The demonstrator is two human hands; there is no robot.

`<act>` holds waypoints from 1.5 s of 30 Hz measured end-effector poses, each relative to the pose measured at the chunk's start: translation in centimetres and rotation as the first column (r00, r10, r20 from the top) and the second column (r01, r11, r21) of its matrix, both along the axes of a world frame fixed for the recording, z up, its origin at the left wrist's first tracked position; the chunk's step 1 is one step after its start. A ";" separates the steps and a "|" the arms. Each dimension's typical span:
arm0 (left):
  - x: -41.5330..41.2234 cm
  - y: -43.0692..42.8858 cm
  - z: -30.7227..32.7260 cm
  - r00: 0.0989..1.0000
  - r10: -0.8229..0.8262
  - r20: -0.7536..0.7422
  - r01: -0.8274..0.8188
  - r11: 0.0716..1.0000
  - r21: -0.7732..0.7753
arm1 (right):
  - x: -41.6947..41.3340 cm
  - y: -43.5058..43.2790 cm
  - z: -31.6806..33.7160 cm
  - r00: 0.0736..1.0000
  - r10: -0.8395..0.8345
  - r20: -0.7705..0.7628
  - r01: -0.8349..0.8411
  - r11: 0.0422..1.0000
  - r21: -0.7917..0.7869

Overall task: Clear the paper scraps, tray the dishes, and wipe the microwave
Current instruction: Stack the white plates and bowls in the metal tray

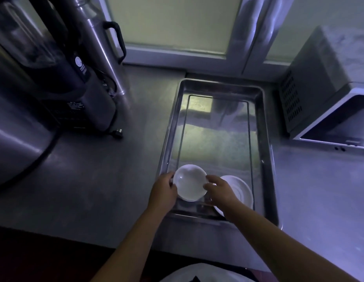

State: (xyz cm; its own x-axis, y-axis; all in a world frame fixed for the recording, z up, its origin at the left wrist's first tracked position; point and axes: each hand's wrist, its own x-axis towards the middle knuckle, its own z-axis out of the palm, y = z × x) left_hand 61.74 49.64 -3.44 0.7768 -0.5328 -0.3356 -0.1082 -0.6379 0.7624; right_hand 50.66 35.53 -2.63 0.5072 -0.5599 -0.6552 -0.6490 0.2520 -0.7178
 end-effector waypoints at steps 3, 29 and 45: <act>0.3 0.1 -0.3 1.000 0.011 0.013 -0.011 1.000 0.001 | -0.7 0.8 -0.1 0.989 0.134 -0.068 -0.143 0.980 -0.137; 0.1 -0.9 1.9 0.999 0.045 -0.011 -0.044 0.998 0.045 | -2.9 -3.1 0.2 0.978 0.204 0.042 -0.198 0.974 -0.111; -15.0 -28.0 16.4 0.794 -0.565 0.223 0.608 0.745 -0.276 | -24.4 -28.7 19.0 0.891 -0.192 0.411 0.426 0.668 -0.611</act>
